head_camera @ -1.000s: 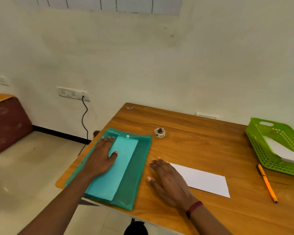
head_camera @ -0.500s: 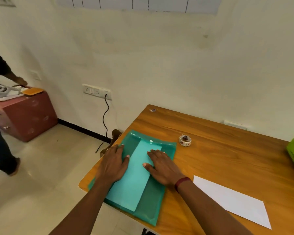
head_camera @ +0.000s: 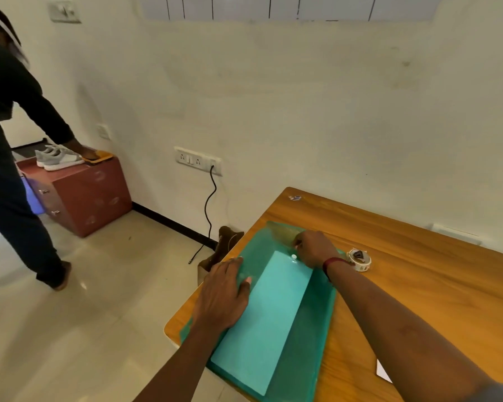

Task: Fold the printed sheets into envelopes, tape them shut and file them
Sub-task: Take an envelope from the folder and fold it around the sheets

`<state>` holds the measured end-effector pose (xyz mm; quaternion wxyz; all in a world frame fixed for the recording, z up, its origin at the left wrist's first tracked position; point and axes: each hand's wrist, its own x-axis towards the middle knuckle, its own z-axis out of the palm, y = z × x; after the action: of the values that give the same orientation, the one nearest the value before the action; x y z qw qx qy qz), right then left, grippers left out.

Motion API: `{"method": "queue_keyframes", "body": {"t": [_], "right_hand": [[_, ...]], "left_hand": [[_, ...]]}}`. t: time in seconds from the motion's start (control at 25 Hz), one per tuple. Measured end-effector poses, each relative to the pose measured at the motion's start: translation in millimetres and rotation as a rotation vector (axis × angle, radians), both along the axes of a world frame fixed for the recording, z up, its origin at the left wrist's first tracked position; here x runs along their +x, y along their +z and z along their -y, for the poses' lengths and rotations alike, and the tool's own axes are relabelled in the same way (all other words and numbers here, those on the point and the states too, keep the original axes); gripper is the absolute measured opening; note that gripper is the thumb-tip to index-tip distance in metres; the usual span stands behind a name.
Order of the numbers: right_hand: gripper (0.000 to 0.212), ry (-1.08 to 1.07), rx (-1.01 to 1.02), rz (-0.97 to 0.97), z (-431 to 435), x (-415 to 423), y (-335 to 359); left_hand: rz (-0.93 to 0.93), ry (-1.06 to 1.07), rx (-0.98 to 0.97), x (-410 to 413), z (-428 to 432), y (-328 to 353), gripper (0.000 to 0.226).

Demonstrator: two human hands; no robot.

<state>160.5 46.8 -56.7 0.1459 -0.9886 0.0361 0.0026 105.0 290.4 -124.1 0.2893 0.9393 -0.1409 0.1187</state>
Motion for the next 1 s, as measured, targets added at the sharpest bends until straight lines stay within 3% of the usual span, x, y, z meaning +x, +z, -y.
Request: {"method": "queue_keyframes", "body": {"t": [0.16,0.36,0.48,0.64,0.76,1.0], "right_hand": [[0.015,0.013,0.067,-0.141,3,19,11],[0.029,0.084,0.091,-0.409,3,18,26],[0.028,0.127,0.059,-0.419,2,18,26],[0.008,0.144,-0.050,-0.213,2,15,25],[0.015,0.100,-0.056,0.018,5,4,31],[0.021,0.256,-0.364,0.315,-5,-33,60]], "left_hand": [[0.018,0.007,-0.040,-1,0,0,0.052],[0.045,0.000,-0.041,-1,2,-2,0.050],[0.042,-0.006,-0.046,0,1,-3,0.050],[0.037,-0.003,-0.027,1,2,-3,0.052],[0.015,-0.003,-0.001,1,3,-2,0.054],[-0.004,-0.003,0.061,0,1,0,0.054]]}}
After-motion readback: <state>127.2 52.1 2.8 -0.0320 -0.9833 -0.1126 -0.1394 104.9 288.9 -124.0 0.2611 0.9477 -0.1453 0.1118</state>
